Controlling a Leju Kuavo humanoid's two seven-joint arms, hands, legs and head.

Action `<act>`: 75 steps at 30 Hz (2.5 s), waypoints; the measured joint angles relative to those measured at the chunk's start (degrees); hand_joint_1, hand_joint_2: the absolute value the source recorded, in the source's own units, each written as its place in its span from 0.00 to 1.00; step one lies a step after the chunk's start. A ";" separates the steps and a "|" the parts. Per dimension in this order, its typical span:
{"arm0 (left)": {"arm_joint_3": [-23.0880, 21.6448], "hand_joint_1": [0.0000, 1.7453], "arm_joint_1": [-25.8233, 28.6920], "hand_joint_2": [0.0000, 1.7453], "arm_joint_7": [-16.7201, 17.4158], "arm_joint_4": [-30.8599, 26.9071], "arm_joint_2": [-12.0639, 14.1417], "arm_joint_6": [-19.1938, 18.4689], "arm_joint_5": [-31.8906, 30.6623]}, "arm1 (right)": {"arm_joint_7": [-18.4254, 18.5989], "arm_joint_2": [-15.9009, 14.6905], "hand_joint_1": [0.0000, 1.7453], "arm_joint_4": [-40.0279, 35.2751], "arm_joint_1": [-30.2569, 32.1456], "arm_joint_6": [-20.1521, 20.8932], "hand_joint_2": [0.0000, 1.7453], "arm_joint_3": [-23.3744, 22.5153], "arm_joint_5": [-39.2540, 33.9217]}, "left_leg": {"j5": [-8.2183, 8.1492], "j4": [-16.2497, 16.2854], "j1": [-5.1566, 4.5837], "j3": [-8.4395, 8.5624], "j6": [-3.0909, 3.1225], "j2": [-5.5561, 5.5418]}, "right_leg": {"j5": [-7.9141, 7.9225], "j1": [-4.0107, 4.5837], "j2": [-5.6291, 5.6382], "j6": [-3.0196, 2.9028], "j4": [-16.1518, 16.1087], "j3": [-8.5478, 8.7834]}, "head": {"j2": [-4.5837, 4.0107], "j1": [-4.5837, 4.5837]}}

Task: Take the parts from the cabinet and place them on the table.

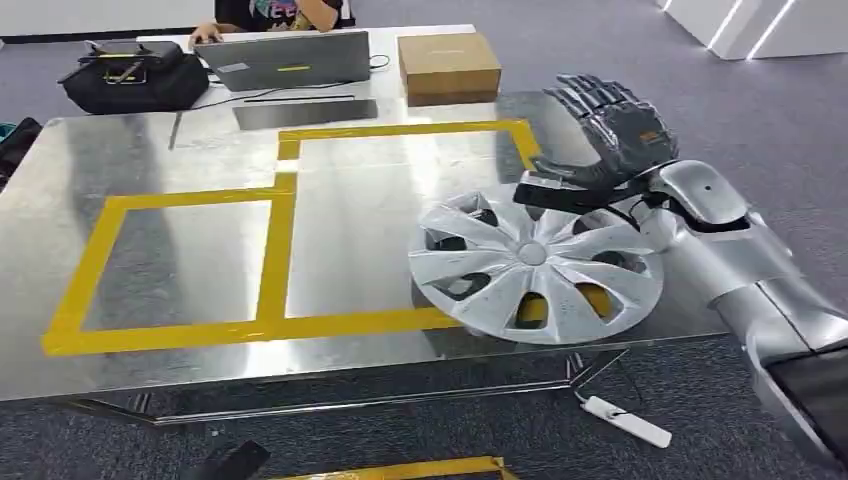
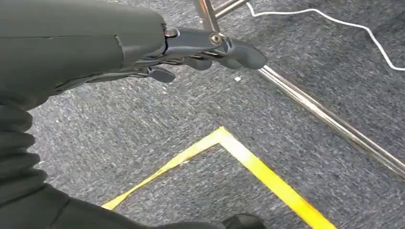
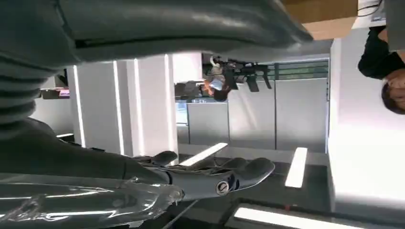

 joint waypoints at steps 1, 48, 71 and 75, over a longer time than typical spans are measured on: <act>0.11 0.00 0.05 0.00 -0.07 0.00 0.05 0.00 0.02 | 0.11 -0.09 0.00 0.07 0.04 -0.33 0.00 -0.24 0.02 | 0.00 0.00 0.00 0.00 0.00 0.00 | 0.00 0.00 0.00 0.00 0.00 0.00 | 0.00 0.00; 6.12 0.00 0.54 0.00 -0.04 0.00 -3.74 -2.82 5.68 | -2.53 -12.04 0.00 -56.21 25.63 -1.01 0.00 -15.40 -19.93 | -0.16 0.00 -0.05 0.07 0.18 0.01 | -0.06 -0.01 -0.01 0.03 -0.12 0.04 | 0.00 0.00; 10.89 0.00 1.40 0.00 -0.72 0.00 -6.97 -1.36 8.85 | -17.88 -3.71 0.00 -86.47 73.37 8.05 0.00 -51.32 -48.72 | 0.43 -0.58 -0.12 0.23 2.20 0.33 | -9.92 -0.39 -0.15 1.51 16.06 -6.11 | 0.00 0.22; 10.89 0.00 1.40 0.00 -0.68 0.00 -7.06 -1.36 8.74 | -17.31 -2.12 0.00 -86.82 75.06 9.29 0.00 -52.08 -49.07 | 0.58 -0.28 -0.10 0.09 1.98 0.34 | -5.38 -0.36 -0.28 1.30 9.22 -0.65 | 0.00 0.20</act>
